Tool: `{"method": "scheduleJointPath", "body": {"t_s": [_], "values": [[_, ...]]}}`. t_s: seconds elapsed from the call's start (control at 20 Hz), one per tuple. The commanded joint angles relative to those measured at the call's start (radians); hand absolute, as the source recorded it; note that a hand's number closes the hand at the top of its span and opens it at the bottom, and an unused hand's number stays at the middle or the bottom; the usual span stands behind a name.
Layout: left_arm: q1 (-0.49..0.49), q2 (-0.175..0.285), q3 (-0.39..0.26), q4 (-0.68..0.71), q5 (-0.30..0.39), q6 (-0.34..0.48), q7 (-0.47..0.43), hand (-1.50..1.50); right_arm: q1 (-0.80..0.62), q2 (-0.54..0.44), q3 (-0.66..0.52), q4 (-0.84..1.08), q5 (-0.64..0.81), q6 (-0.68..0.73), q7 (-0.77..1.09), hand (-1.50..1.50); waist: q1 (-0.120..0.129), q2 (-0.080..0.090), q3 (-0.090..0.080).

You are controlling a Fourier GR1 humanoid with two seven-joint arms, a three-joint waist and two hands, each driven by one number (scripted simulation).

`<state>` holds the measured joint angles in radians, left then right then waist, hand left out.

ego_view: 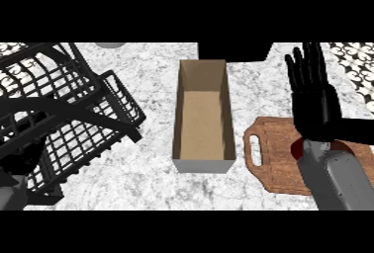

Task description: Pick the can from the cutting board and place it in the cardboard box

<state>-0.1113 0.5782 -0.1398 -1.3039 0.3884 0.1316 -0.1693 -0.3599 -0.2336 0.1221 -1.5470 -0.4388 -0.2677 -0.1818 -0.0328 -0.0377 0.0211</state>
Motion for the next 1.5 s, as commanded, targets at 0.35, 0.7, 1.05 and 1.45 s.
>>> {"method": "scheduleJointPath", "body": {"t_s": [0.35, 0.7, 1.05, 1.45], "values": [[0.017, 0.142, -0.079, -0.088, -0.104, 0.152, 0.289, 0.00, 0.140, -0.512, 0.070, 0.037, 0.298, 0.362, -0.028, -1.50, 0.037, 0.026, -0.036], [0.018, 0.138, -0.104, -0.097, -0.171, 0.274, 0.270, 0.00, 0.356, -0.464, -0.032, 0.335, 0.134, 0.627, -0.521, -1.50, 0.034, 0.047, -0.013], [-0.010, 0.111, -0.141, -0.082, -0.208, 0.283, 0.290, 0.00, 0.252, -0.618, -0.052, 0.556, 0.394, 0.607, -0.787, -1.50, 0.060, 0.050, -0.017], [-0.029, 0.106, -0.125, -0.060, -0.230, 0.282, 0.272, 0.00, 0.118, -0.749, 0.119, 0.603, 0.669, 0.583, -0.725, -1.50, 0.076, 0.048, -0.021]]}}
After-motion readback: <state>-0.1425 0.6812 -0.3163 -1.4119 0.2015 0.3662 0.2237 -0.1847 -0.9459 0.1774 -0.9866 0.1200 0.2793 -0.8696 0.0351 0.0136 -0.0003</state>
